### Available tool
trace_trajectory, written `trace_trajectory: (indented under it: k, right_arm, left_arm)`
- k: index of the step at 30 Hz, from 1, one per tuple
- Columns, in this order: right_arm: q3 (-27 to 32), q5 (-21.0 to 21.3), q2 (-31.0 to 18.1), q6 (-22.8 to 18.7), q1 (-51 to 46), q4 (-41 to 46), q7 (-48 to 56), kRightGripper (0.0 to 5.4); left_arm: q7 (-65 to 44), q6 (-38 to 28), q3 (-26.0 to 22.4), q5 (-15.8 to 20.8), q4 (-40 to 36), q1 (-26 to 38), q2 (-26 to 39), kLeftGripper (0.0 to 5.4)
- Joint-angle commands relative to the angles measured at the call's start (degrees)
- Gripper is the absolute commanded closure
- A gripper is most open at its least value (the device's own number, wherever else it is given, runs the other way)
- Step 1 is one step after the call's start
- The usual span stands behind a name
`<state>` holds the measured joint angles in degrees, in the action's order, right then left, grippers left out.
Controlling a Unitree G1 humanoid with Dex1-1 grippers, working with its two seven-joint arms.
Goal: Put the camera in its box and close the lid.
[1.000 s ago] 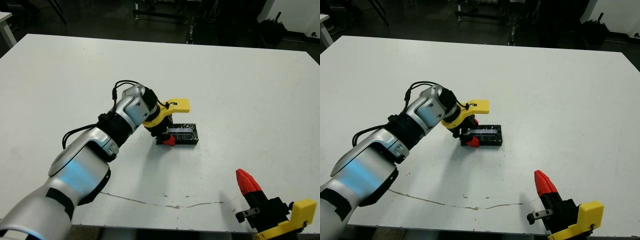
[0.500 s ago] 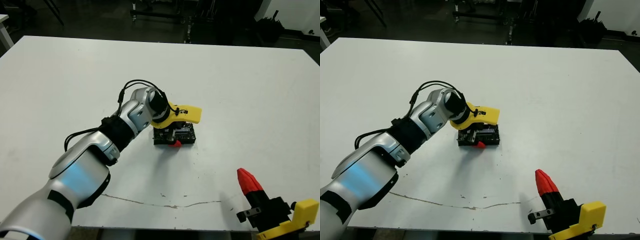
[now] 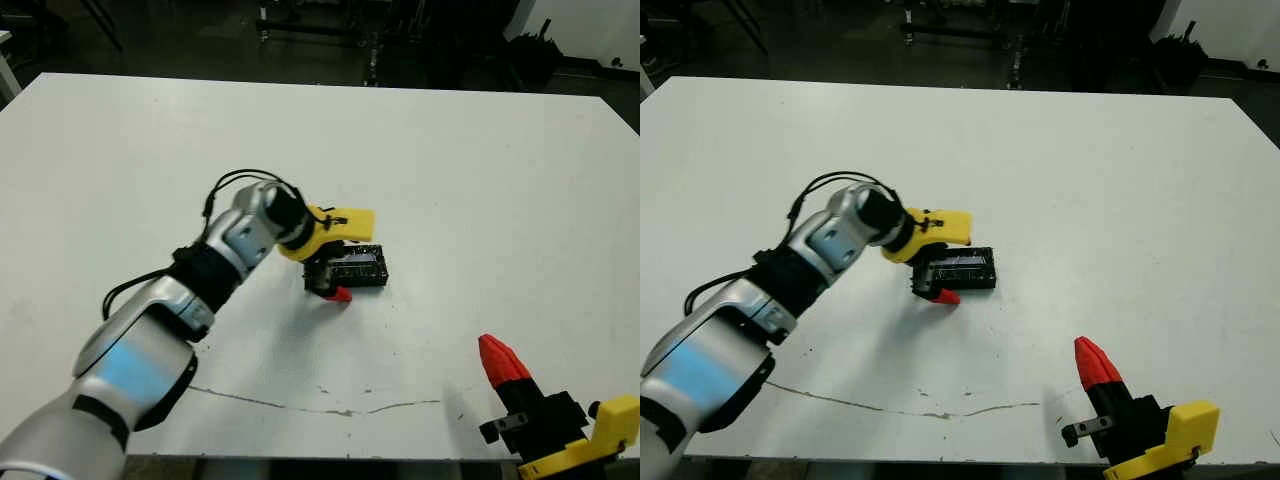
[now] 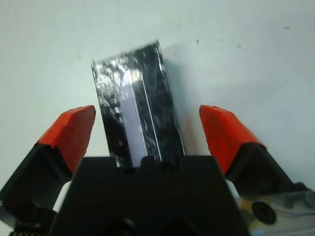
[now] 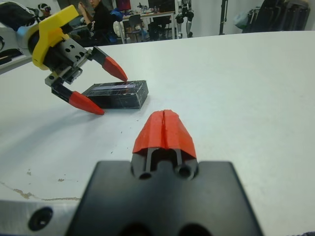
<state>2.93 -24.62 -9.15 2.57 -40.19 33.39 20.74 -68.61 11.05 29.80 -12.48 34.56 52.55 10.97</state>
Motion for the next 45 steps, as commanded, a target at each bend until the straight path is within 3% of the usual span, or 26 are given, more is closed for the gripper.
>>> trace_trajectory:
  k: [1, 4, 10, 15, 19, 23, 27, 33, 37, 45]
  right_arm:
    - [0.8, -0.1, -1.0, -0.7, 0.4, -0.9, 0.4, 5.40]
    - [1.1, 0.5, -1.2, -0.7, 0.6, -0.9, 0.2, 5.40]
    - [1.3, 0.8, -1.3, -0.1, 1.4, -1.9, 0.7, 5.40]
    - [1.5, 0.2, -1.6, -0.5, 2.1, -2.3, 1.4, 5.40]
    - [1.7, 0.5, -1.7, -0.4, 2.4, -2.6, 1.2, 5.40]
    - [2.1, 0.7, -2.1, -0.4, 3.0, -3.2, 1.6, 5.40]
    - [2.3, 0.8, -1.5, -1.0, 4.1, -3.3, 0.5, 5.40]
    - [3.5, -0.3, 1.3, -3.2, 9.6, -2.8, -5.3, 5.40]
    - [5.0, 0.9, 2.6, -6.0, 14.5, -1.9, -11.2, 5.40]
    - [4.3, 6.5, 5.1, -6.7, 19.6, -3.6, -17.4, 5.40]
  left_arm:
    - [1.2, 0.9, -2.9, 2.1, -2.1, -1.3, 1.2, 0.01]
    - [1.4, 4.0, -6.4, 5.2, -3.8, -1.7, 1.9, 0.01]
    - [-2.0, 17.5, -12.9, 13.6, -7.7, -1.1, 5.2, 0.01]
    - [-1.2, 21.4, -16.2, 16.6, -11.6, -2.4, 10.0, 0.01]
    - [-0.9, 20.6, -18.8, 18.9, -14.3, -5.1, 13.7, 0.01]
    - [0.6, 24.7, -22.6, 23.0, -18.5, -8.3, 16.0, 0.01]
    - [12.3, 28.9, -31.8, 29.4, -30.7, -17.7, 12.2, 0.01]
    - [29.3, 23.3, -39.9, 35.7, -48.4, -33.5, 2.2, 0.57]
    - [35.7, 16.4, -41.6, 37.4, -53.5, -42.3, -3.2, 1.17]
    - [39.8, -3.5, -39.8, 33.2, -53.0, -55.1, -7.2, 2.36]
